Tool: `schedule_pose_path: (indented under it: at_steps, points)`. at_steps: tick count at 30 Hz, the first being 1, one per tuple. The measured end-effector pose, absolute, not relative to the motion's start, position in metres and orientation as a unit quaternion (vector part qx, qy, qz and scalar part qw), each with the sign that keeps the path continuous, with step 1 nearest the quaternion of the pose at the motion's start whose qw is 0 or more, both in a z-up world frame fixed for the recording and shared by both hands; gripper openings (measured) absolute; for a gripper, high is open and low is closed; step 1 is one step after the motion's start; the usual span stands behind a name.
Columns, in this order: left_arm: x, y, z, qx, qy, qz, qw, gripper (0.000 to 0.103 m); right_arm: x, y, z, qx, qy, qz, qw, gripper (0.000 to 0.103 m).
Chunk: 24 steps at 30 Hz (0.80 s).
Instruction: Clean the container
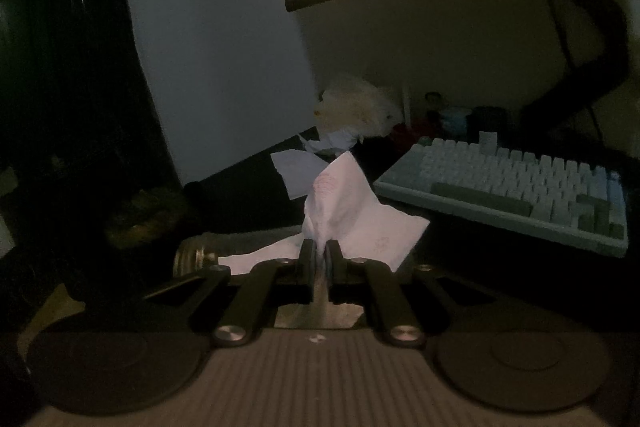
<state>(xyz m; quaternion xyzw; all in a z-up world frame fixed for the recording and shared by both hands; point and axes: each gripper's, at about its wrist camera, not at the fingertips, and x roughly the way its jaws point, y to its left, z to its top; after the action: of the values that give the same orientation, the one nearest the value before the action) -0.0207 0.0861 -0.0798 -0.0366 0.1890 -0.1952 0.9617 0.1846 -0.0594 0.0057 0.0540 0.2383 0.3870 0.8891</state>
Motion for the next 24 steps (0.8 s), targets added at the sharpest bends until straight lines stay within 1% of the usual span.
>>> schedule_pose_path:
  at_steps: [11,17,24]
  points:
    - [-0.016,0.095,-0.082,-0.053,0.191,-0.187,0.962,0.05,0.176,-0.038,0.01,0.051,0.217,0.442,0.869,0.008]
    - [-0.014,0.095,-0.084,-0.058,0.19,-0.186,0.962,0.051,0.2,-0.055,0.002,0.071,0.231,0.359,0.902,0.008]
    - [-0.015,0.093,-0.084,-0.058,0.191,-0.185,0.962,0.051,0.175,-0.038,0.005,0.046,0.205,0.433,0.877,0.008]
